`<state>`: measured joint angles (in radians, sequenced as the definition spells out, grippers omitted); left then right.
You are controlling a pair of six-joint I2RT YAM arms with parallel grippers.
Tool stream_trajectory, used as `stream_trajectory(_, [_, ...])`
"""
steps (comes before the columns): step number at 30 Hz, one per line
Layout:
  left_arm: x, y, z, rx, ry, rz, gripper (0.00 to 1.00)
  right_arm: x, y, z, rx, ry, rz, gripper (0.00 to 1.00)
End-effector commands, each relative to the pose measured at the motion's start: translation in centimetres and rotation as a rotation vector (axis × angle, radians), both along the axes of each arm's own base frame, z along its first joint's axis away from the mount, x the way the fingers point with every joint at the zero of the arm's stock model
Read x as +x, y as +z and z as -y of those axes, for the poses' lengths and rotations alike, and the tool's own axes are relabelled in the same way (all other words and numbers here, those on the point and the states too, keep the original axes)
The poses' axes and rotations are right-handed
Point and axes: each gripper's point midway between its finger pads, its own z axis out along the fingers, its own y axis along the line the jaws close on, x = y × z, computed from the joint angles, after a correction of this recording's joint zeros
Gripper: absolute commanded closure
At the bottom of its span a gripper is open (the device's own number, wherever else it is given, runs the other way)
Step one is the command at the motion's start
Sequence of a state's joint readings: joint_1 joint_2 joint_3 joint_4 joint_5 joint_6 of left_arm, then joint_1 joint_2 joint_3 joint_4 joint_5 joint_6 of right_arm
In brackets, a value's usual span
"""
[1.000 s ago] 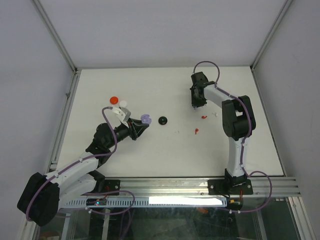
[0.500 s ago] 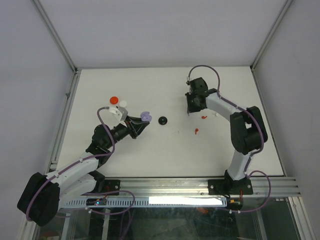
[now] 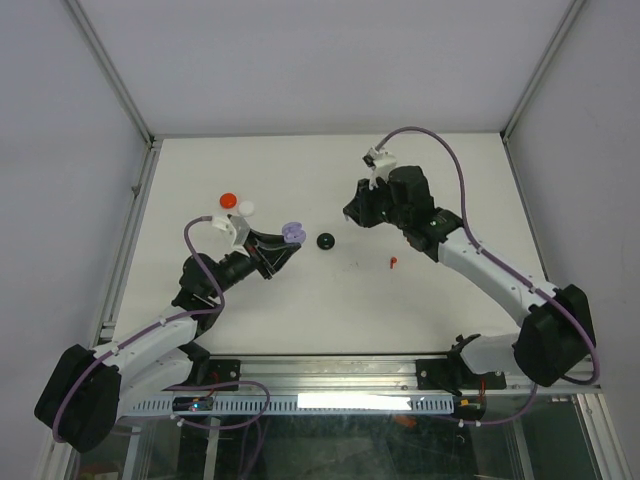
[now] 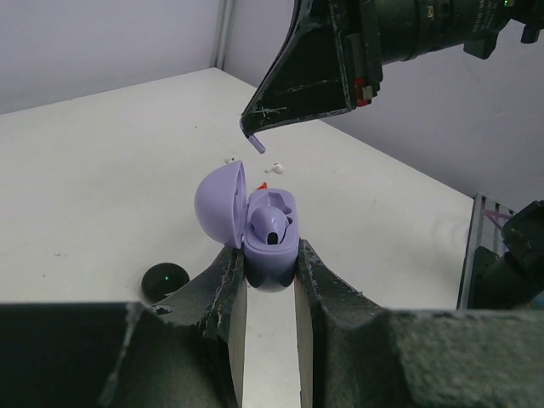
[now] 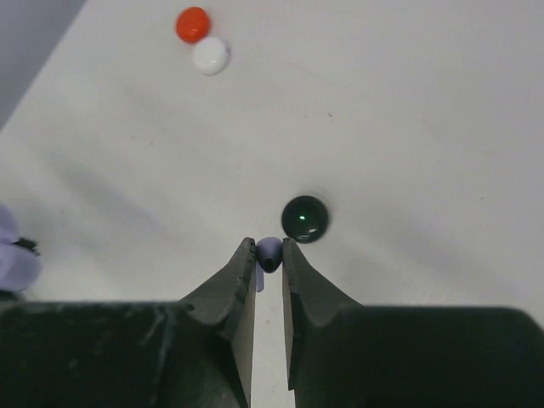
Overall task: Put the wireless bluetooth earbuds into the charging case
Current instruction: Pick up the earbud from the center of the board, then place the earbud in the charging case.
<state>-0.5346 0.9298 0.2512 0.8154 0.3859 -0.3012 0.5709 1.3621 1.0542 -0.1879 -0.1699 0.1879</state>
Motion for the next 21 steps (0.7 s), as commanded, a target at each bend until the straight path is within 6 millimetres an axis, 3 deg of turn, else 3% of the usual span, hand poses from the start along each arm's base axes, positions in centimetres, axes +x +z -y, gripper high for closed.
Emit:
stream_trajectory(1, [-0.9, 2.6, 0.2, -0.058, -0.053, 0.096, 1.00, -2.0, 8.0, -2.8, 0.218, 0.106, 0.228, 0.87])
stream_trajectory(5, [-1.3, 3.6, 0.3, -0.070, -0.074, 0.142, 1.00, -5.4, 11.9, -4.1, 0.339, 0.214, 0.329, 0.87])
stream_trajectory(10, [-1.8, 4.9, 0.8, -0.080, -0.118, 0.183, 1.00, -9.0, 15.1, -5.1, 0.448, 0.345, 0.434, 0.87])
stream_trajectory(14, [-2.3, 5.9, 1.1, -0.101, -0.151, 0.196, 1.00, -10.9, 16.3, -5.7, 0.508, 0.415, 0.494, 0.86])
stream_trajectory(21, [-3.7, 7.4, 1.4, -0.141, -0.224, 0.209, 1.00, -12.6, 16.3, -6.9, 0.546, 0.489, 0.552, 0.86])
